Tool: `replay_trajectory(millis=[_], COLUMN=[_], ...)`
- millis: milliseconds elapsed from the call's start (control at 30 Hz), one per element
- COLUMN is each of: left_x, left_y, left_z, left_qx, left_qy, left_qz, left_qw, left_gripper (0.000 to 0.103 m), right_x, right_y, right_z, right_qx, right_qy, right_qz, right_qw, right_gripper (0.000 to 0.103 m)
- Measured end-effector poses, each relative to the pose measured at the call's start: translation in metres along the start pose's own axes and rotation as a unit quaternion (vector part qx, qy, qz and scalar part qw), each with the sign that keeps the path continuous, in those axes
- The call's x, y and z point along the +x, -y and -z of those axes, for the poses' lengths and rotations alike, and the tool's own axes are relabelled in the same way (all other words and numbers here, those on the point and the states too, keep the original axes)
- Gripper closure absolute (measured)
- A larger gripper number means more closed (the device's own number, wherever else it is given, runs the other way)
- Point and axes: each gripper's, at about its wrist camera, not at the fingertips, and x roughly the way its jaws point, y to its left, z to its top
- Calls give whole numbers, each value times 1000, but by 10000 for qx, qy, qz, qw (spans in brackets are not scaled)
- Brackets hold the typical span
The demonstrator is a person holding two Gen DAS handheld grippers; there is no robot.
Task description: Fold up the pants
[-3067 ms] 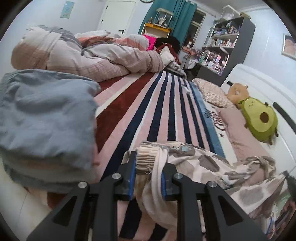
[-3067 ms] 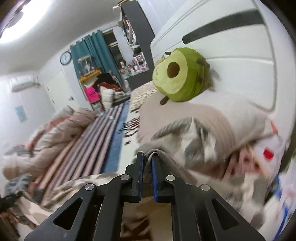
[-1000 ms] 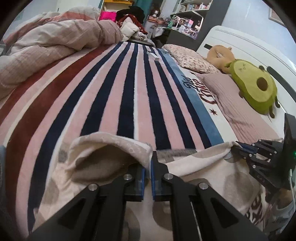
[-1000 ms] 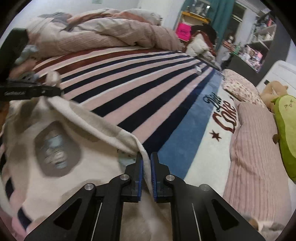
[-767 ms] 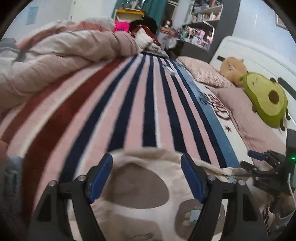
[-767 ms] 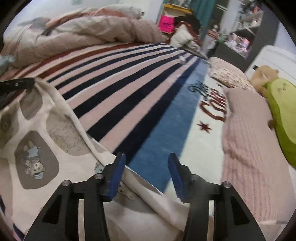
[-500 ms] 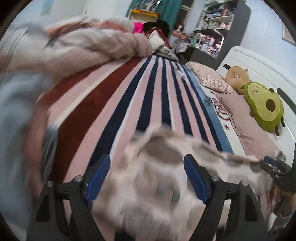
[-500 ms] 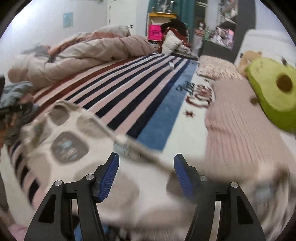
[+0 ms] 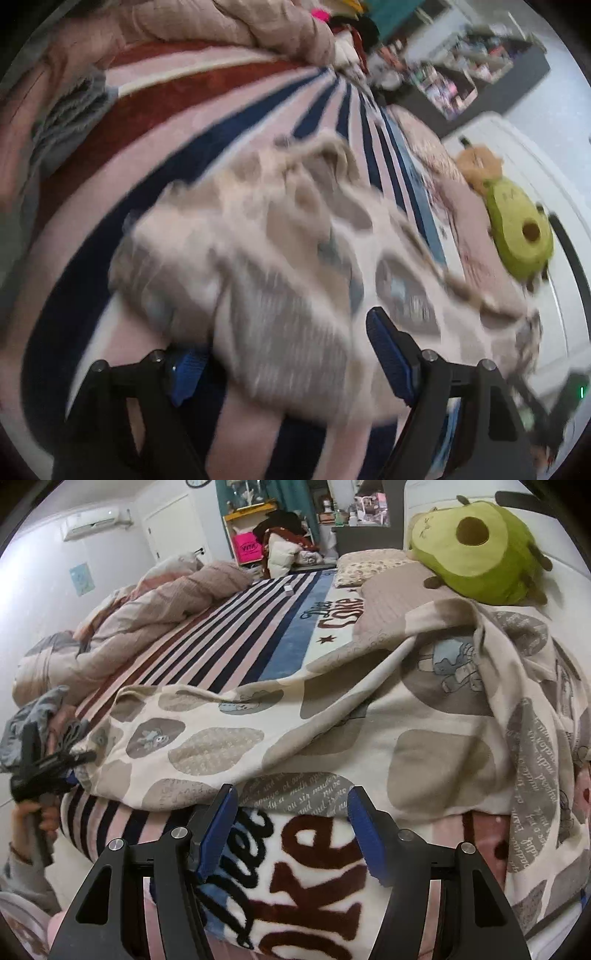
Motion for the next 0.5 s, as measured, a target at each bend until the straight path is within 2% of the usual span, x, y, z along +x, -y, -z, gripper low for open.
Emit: replay_trajectory(millis=[67,100,133,200,300,367,433,500], left_x=[8,13,17,10,-17,-38,-60,-71], left_y=[2,2,-1,-3,-6,-11,-16,-21], left_z=[-11,-14,-18,-23,-32,-43,-54,-63], left_qx=[-33,-29,-38,-34,112,157,236,271], left_qy=[279,348,366,592,1093,1384,1706,1763], left_qz=[-268,-425,-447,-499,-802,-1115,-1565,-1639], left_qw=[9992,9985,9983,9970,9907,9840,9726,9702], left_gripper=[57,82,87,92,94,94,94,94], right_x=[-1,0,2,8,11,12,11,9], right_y=[-1,-2,-4,-6,-9,-13,-21,-27], right_z=[0,-1,-2,-4,-6,-6,-4,-3], right_qx=[7,-2,-26,-77,-108,-129,-202,-275], right_qy=[5,-4,-16,-56,-86,-109,-131,-127], right_qz=[-32,-49,-57,-53,-109,-228,-389,-511], right_qw=[10000,10000,10000,9999,9998,9996,9990,9982], right_gripper=[45,45,45,45,45,45,45,45])
